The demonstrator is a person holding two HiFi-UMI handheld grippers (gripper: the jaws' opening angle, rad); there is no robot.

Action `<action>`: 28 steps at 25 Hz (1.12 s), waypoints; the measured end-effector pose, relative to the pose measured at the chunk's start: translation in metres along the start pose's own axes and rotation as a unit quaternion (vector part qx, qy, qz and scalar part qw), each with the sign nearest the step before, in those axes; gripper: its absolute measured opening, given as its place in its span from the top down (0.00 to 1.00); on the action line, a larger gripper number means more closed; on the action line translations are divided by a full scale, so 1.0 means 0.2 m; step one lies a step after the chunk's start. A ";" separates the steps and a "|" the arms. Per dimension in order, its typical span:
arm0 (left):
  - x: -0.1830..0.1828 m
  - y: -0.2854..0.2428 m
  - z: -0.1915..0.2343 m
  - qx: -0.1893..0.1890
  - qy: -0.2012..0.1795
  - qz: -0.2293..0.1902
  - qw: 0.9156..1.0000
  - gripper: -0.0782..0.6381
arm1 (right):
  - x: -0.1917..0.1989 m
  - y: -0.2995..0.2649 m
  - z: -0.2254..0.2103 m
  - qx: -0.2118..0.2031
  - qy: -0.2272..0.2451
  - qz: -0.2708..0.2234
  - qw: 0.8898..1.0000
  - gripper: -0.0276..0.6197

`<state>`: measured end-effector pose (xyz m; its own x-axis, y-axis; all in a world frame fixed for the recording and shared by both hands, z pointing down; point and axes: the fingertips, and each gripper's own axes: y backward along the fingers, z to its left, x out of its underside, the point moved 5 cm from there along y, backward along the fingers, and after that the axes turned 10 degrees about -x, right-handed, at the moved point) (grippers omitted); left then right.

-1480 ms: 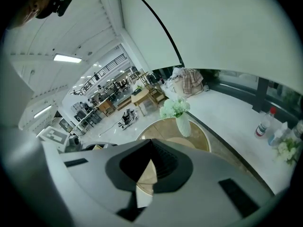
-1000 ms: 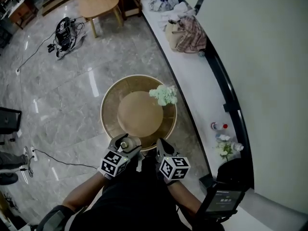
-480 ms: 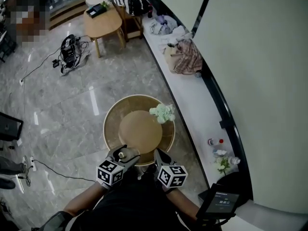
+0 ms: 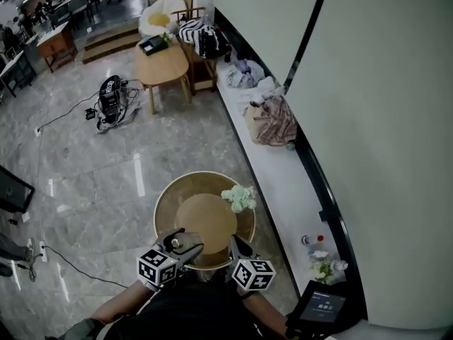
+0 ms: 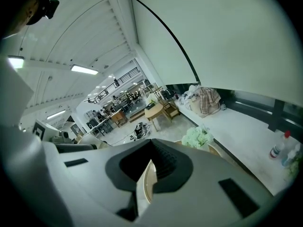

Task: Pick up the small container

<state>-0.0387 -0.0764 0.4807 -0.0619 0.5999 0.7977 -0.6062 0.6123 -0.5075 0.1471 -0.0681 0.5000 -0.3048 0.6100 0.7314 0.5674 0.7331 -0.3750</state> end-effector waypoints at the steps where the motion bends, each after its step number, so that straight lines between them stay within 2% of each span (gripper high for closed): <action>1: -0.02 0.01 0.01 -0.002 -0.003 -0.002 1.000 0.43 | -0.02 0.00 0.01 -0.002 0.002 -0.002 1.000 0.95; 15: -0.14 0.09 0.05 -0.013 0.005 -0.042 0.999 0.43 | -0.20 -0.02 0.15 -0.033 0.047 -0.034 0.998 0.95; 28: -0.19 0.08 0.07 -0.009 -0.002 -0.057 0.998 0.43 | -0.25 -0.04 0.17 -0.035 0.076 -0.046 0.995 0.95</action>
<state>-0.0571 -0.0977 0.4470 0.0026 0.5238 0.8519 -0.5955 0.6851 -0.4194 0.1310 -0.0937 0.4468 -0.2416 0.4857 0.8401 0.5962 0.7574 -0.2664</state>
